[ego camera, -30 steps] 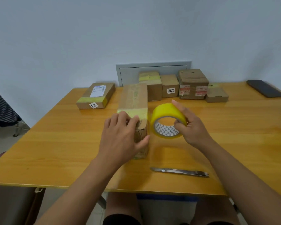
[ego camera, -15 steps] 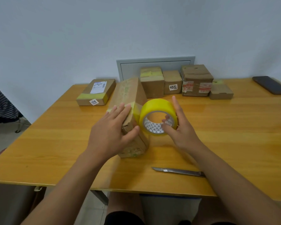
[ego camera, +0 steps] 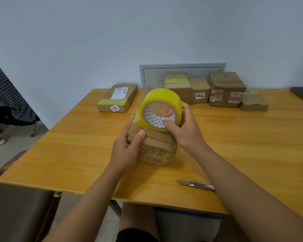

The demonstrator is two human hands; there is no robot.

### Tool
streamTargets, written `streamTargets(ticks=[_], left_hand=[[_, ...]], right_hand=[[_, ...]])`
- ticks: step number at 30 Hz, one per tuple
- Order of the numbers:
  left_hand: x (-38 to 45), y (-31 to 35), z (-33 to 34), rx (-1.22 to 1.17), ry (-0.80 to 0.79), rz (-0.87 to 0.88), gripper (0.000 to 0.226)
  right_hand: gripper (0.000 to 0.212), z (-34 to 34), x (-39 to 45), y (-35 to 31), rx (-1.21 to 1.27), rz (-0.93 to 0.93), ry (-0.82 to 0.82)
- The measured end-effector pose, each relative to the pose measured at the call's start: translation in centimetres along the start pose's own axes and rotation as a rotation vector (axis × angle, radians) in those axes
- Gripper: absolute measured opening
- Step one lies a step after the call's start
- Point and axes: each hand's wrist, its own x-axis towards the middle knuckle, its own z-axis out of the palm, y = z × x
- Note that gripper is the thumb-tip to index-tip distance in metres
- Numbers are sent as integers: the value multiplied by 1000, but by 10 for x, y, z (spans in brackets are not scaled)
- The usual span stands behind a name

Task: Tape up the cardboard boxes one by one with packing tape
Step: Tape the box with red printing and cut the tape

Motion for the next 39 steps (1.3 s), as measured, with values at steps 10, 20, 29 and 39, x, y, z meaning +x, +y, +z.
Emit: streamTargets(ticks=[10,20,29,39], left_hand=[[-12,-12,19,-62,-49,-43,67],[-13,-27,39,876,199,815,51],[-19,-25,37,826,143,643,52],[-21,-12,36,882,97,572,55]], right_hand=[[66,-2,5,2,-195,-8,-80],[84,-5,7,3,-152,33,-122],[49,-16,13,-6,-81,43,-216],[60,-96,0,-25,-214,-52,-90]])
